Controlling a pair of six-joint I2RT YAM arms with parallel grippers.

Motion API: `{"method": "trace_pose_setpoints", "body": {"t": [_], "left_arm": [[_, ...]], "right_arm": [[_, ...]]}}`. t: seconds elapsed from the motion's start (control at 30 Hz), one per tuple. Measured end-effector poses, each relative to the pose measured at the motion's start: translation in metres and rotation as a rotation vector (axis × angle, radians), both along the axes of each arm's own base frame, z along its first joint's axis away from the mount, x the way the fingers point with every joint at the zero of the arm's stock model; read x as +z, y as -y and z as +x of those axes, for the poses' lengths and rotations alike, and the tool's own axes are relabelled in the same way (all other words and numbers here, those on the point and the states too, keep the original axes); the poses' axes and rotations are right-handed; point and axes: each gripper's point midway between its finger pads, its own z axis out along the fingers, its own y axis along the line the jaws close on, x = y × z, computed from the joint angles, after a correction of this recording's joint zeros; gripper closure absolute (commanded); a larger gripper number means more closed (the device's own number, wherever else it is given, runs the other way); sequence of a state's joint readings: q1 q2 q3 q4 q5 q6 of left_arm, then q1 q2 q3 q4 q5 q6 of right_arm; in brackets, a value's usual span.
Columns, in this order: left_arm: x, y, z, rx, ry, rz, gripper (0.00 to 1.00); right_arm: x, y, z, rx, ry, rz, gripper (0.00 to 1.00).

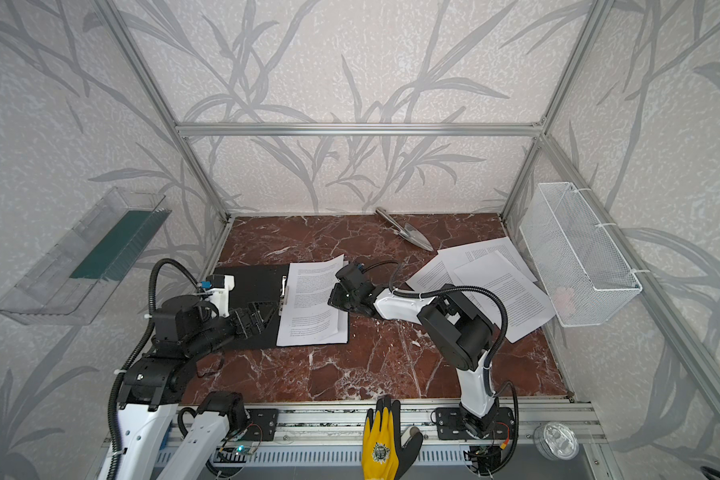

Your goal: Put the files into the folder

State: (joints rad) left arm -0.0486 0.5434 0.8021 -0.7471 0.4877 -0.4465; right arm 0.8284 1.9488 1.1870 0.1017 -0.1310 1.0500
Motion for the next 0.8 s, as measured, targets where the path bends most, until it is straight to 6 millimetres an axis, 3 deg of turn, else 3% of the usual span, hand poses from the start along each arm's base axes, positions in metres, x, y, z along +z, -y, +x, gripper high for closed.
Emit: {"method": "trace_pose_setpoints", "body": {"t": [0.37, 0.53, 0.67, 0.8], "left_arm": [[-0.0001, -0.0008, 0.0003, 0.004, 0.000, 0.000, 0.01], [0.0000, -0.0008, 0.0003, 0.004, 0.000, 0.000, 0.01], [0.0000, -0.0008, 0.0003, 0.004, 0.000, 0.000, 0.01], [0.0000, -0.0008, 0.0003, 0.004, 0.000, 0.000, 0.01]], "right_arm": [[-0.0041, -0.0025, -0.0022, 0.001, -0.009, 0.000, 1.00], [-0.0044, -0.0025, -0.0022, -0.001, -0.011, 0.001, 0.96], [-0.0043, -0.0026, -0.0022, -0.003, -0.014, 0.003, 0.88], [-0.0041, -0.0030, -0.0025, -0.003, -0.016, 0.006, 0.73]]}}
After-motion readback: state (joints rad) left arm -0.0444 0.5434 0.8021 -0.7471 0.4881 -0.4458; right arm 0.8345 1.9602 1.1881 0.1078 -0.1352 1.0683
